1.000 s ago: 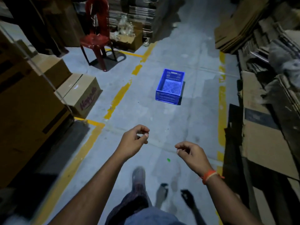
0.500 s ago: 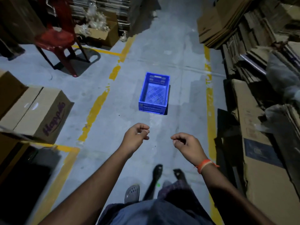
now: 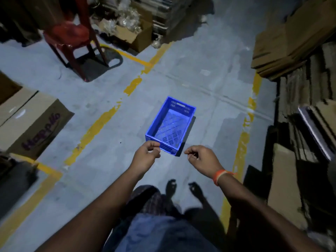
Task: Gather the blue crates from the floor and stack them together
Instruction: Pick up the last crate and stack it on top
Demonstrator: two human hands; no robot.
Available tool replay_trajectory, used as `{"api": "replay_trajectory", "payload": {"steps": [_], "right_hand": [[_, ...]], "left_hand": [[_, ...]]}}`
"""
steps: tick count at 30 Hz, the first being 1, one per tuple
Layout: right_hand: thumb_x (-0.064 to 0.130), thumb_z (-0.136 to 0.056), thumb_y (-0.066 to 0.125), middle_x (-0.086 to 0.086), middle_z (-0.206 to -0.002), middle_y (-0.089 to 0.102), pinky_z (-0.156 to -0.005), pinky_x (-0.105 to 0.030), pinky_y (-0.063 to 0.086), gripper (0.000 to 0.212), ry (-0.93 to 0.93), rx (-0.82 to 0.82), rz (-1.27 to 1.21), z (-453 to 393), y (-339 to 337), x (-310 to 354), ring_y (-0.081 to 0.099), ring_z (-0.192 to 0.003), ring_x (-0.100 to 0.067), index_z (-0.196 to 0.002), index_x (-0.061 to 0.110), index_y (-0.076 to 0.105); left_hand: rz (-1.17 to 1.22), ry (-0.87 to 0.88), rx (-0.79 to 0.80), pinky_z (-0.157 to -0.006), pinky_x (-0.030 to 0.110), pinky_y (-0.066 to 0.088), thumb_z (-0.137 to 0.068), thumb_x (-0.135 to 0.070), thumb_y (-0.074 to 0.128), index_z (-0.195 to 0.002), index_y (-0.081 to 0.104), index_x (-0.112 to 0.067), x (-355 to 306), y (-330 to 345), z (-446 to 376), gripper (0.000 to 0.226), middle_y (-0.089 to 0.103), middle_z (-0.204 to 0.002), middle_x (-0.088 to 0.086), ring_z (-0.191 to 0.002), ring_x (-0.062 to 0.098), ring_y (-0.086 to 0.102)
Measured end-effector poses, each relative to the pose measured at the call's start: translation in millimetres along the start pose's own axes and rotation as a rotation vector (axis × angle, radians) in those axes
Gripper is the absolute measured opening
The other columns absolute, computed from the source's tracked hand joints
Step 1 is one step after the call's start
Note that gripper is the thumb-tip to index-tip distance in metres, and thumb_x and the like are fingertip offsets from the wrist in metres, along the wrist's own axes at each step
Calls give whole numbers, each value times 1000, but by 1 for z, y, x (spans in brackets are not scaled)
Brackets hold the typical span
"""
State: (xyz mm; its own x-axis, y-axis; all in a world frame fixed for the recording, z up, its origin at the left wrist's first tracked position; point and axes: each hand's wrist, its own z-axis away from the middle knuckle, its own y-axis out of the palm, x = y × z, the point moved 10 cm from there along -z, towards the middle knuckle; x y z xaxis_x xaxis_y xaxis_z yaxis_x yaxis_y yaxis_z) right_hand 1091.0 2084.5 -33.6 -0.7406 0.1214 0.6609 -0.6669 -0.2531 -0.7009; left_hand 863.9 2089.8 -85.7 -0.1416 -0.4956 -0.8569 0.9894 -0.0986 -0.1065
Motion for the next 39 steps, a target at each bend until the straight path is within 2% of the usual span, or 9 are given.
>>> {"api": "replay_trajectory", "payload": {"steps": [5, 9, 15, 20, 24, 28, 32, 35, 39], "right_hand": [[13, -85, 60, 10, -95, 66, -73, -7, 41, 22, -136, 204, 188, -138, -19, -1, 62, -79, -8, -101, 19, 74], [16, -83, 57, 2, -99, 68, -80, -24, 49, 25, -154, 363, 339, -248, -8, -34, 64, -82, -11, -102, 24, 71], [13, -80, 62, -1, -95, 69, -82, -26, 49, 23, -145, 545, 482, -350, -8, -89, 65, -84, -20, -99, 20, 72], [10, -78, 66, 3, -89, 65, -80, -27, 48, 22, -108, 601, 531, -434, -15, -141, 60, -78, -16, -97, 17, 74], [8, -77, 67, -2, -83, 71, -65, -21, 38, 13, -97, 637, 555, -523, 9, -198, 65, -78, -21, -82, 20, 71], [10, -78, 71, -12, -108, 70, -80, -24, 42, 26, -166, 684, 583, -609, 48, -260, 66, -99, -29, -103, 15, 75], [13, -74, 77, -18, -107, 68, -85, -28, 43, 29, -237, 709, 588, -677, 78, -316, 62, -102, -34, -103, 14, 77], [14, -74, 80, -15, -106, 69, -85, -29, 47, 29, -266, 739, 614, -715, 99, -353, 65, -97, -32, -102, 12, 77], [19, -77, 79, -18, -116, 59, -92, -37, 50, 30, -282, 715, 669, -756, 129, -391, 62, -103, -36, -106, 15, 75]], "left_hand": [[126, -66, -256, -73, 30, 48, -90, -16, 61, -98, 67, -25, -2, -3, -77, 14, 69, -92, -4, -82, 18, 64], [174, -162, -458, -74, 32, 50, -89, -16, 59, -99, 67, -23, 16, -1, -159, 14, 70, -99, 5, -84, 23, 63], [90, -295, -538, -87, 34, 49, -87, -15, 65, -111, 69, -17, 32, 32, -258, 25, 70, -106, 5, -98, 27, 66], [45, -300, -591, -78, 35, 54, -79, -18, 67, -103, 69, -23, 36, 52, -306, 25, 72, -98, 2, -81, 23, 69], [34, -380, -683, -80, 30, 47, -82, -14, 70, -105, 67, -26, 77, 75, -349, 26, 68, -110, -6, -95, 19, 64], [17, -469, -768, -85, 27, 41, -82, -11, 72, -112, 69, -22, 134, 105, -398, 32, 63, -113, -4, -104, 13, 56], [0, -542, -792, -99, 35, 48, -78, -9, 77, -109, 72, -19, 195, 141, -443, 33, 64, -122, 6, -114, 22, 60], [-4, -639, -800, -100, 46, 51, -75, -21, 74, -109, 71, -32, 244, 157, -466, 35, 51, -136, 14, -123, 32, 56], [-60, -761, -883, -110, 46, 43, -82, -15, 75, -114, 70, -27, 289, 154, -483, 34, 29, -155, 19, -134, 41, 45]]}}
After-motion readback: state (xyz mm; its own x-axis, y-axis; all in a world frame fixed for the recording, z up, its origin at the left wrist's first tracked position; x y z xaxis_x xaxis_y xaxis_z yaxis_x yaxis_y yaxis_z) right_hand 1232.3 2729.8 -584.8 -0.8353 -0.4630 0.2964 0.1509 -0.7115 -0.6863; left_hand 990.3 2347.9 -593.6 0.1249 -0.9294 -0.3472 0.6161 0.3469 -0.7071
